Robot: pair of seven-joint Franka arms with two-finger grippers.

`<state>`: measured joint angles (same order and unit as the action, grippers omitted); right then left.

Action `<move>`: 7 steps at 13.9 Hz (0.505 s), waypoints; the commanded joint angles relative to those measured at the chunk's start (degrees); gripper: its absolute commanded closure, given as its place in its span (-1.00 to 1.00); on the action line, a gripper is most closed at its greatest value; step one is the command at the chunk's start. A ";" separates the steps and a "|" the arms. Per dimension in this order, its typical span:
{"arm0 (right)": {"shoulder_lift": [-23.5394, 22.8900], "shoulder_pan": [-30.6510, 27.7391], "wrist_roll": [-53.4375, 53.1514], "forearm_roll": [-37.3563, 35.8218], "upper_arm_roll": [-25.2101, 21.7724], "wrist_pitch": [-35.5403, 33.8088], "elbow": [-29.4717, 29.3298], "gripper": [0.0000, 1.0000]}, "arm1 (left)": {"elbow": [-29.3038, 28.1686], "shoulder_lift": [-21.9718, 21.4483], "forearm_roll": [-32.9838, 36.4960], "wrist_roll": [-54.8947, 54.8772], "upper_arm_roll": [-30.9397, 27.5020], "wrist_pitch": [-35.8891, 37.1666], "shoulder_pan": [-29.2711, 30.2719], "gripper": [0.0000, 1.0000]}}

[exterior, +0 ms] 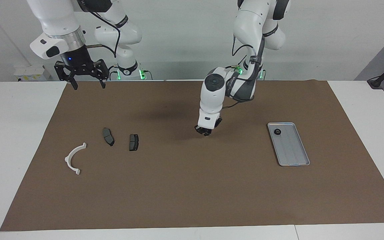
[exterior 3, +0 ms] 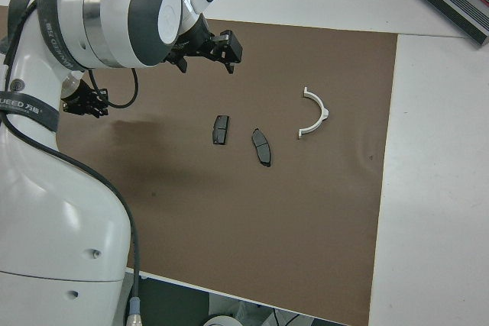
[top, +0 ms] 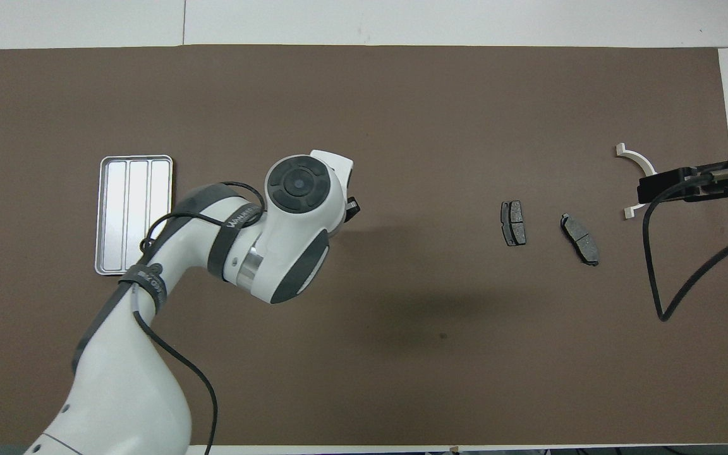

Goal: Pick bearing gear from pile to tray
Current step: 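Carry the round part into the silver tray and release it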

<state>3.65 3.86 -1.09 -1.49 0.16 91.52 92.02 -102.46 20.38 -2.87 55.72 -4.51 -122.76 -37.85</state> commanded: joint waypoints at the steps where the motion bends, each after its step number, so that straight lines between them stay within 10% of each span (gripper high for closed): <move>1: 1.62 0.35 -1.98 0.53 0.19 -0.55 1.58 -1.00 | -2.21 -4.81 0.85 -10.93 0.46 4.35 8.81 0.72; 7: 1.54 -0.70 -3.13 0.53 -0.60 -0.73 1.58 -1.00 | -2.83 -4.82 0.85 -37.57 0.46 3.41 25.35 0.72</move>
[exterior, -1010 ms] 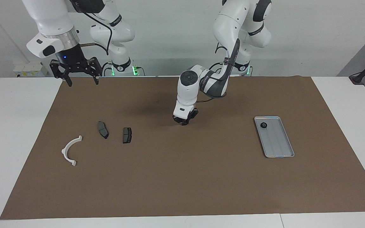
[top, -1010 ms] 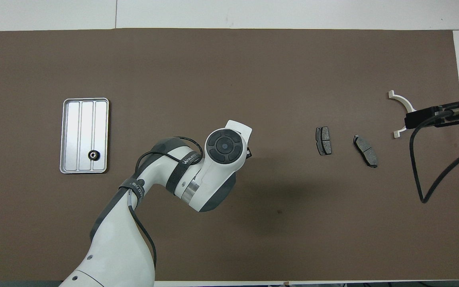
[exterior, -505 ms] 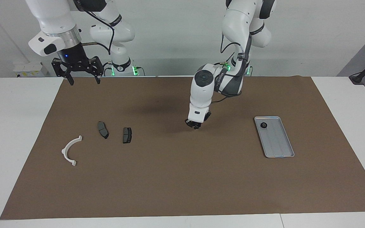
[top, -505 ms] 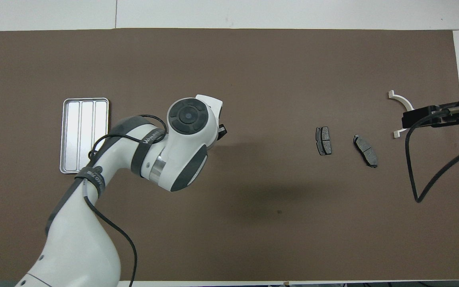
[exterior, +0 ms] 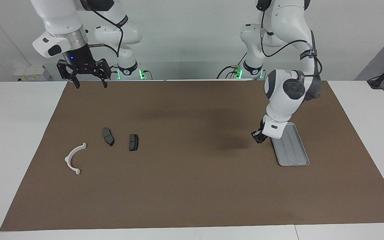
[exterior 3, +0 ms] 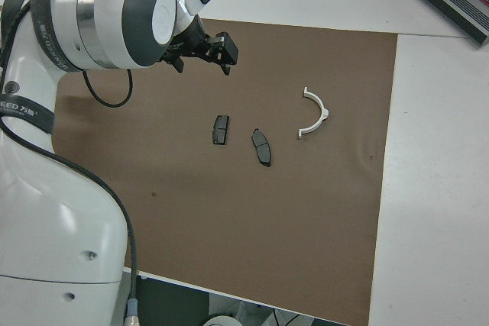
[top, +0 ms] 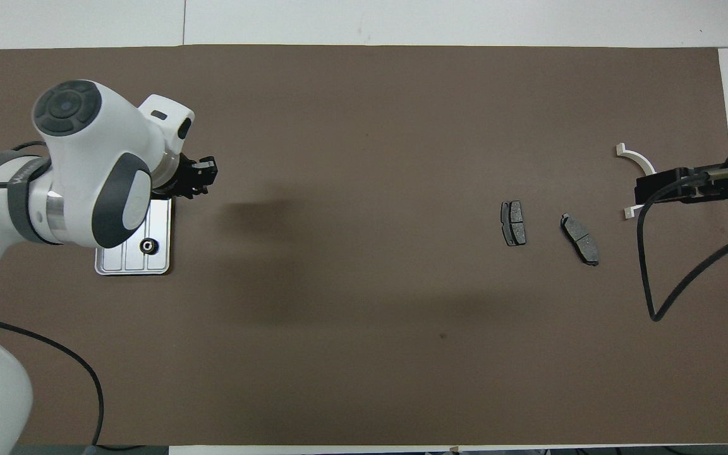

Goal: Pick bearing gear from pile to tray
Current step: 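Carry the round part into the silver tray and release it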

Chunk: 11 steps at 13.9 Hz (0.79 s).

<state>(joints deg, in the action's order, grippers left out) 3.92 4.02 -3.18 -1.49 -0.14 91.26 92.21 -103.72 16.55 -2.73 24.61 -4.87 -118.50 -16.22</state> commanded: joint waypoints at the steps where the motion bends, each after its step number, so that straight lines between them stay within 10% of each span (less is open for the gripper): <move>1: 1.27 -1.55 -1.22 0.53 -0.30 -0.29 1.48 -1.00 | -2.01 -0.90 0.71 -9.90 0.83 -1.98 5.65 0.72; 11: 0.92 -4.90 -1.04 0.53 -0.30 -0.12 1.22 -1.00 | -9.65 -0.02 0.71 -22.15 0.83 -11.83 13.67 0.70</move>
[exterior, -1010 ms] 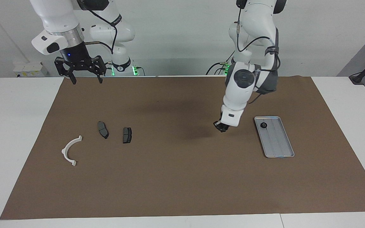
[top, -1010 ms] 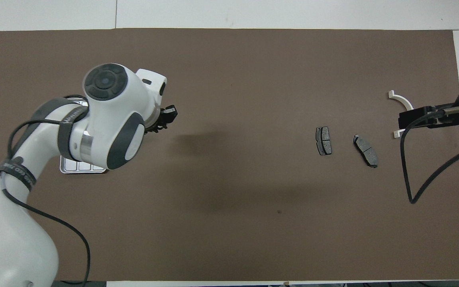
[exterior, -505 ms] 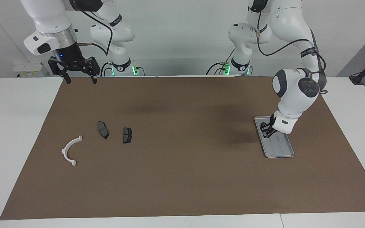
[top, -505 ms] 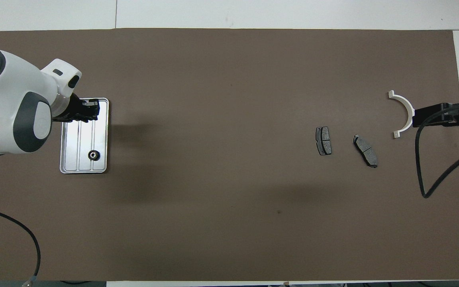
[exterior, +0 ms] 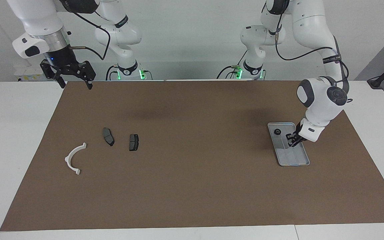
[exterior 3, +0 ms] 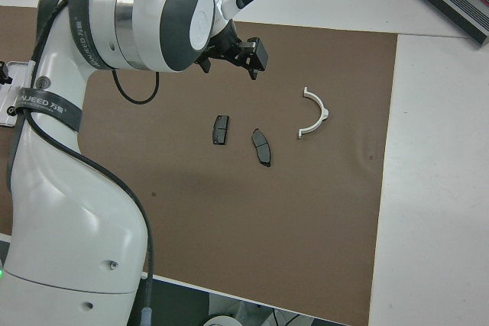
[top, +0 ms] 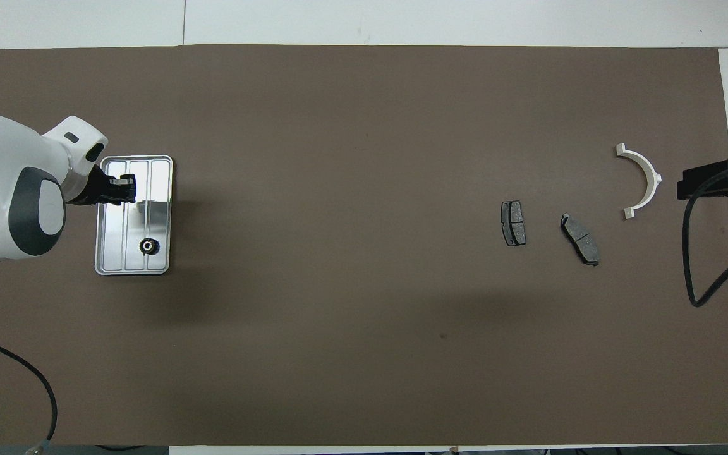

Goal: Pick bearing gear from pile to tray

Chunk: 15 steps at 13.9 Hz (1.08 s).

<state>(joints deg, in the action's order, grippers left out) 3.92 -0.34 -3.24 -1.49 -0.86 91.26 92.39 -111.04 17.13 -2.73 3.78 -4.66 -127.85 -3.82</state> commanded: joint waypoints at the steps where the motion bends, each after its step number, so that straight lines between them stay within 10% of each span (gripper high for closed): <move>1: 0.92 -0.54 -0.98 0.44 0.42 0.15 1.04 -1.00 | -3.64 -0.61 0.71 -1.32 0.62 -4.32 1.36 0.69; 10: 1.44 -1.50 1.05 0.53 0.33 -2.13 2.10 -1.00 | -6.03 0.71 0.71 -1.41 0.62 -7.68 1.27 0.53; 15: 1.53 -1.50 1.31 0.44 0.33 -3.19 2.10 -1.00 | -4.63 0.71 0.71 -1.50 0.62 -6.62 1.80 -0.85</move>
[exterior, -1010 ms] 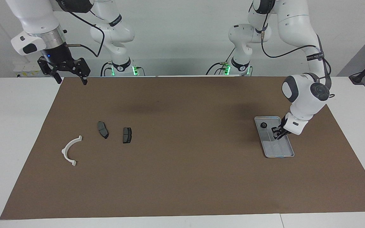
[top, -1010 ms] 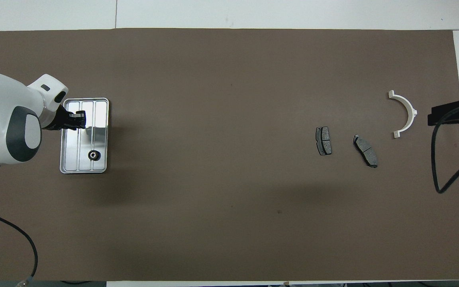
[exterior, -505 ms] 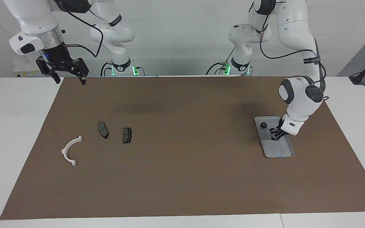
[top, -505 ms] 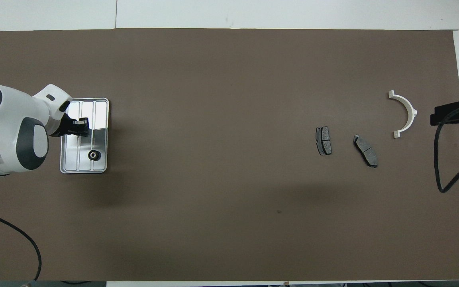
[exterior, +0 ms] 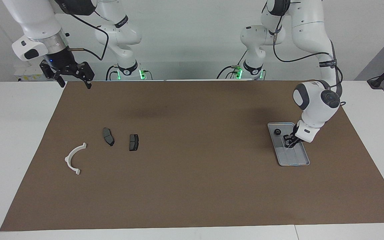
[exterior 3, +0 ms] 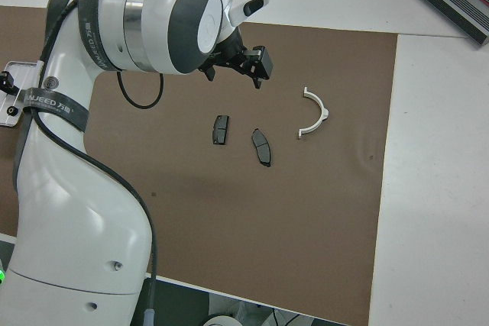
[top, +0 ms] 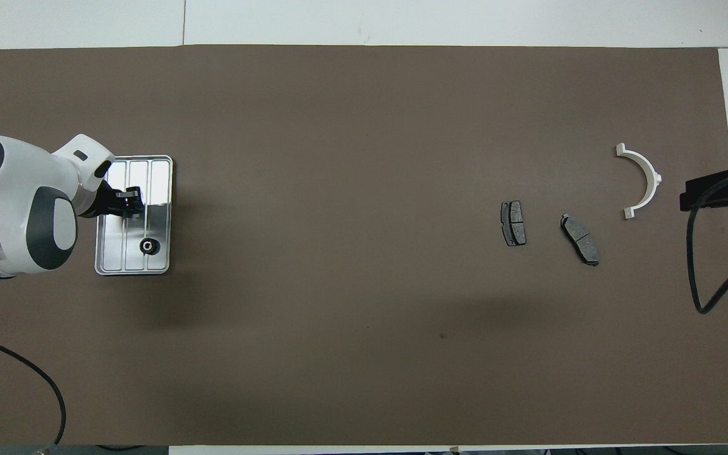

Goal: Pick bearing gear from pile to tray

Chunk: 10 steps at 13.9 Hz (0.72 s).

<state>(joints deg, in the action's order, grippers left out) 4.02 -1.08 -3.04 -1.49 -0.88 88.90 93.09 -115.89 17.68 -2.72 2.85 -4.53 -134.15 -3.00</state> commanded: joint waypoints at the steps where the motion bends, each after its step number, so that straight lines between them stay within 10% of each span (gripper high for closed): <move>1: 1.78 -0.77 1.11 0.44 0.36 -1.27 1.65 -1.00 | 0.84 0.07 0.70 -0.57 0.49 0.02 0.98 -1.00; 10: 2.05 -0.86 1.99 0.44 0.36 -1.18 2.18 -1.00 | 13.23 -11.25 0.62 -0.48 0.32 28.30 1.86 -1.00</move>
<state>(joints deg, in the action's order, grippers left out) 4.55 -1.08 -2.62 -1.49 -0.88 87.99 93.67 -102.63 11.04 -2.73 2.84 -4.65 -111.66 -2.16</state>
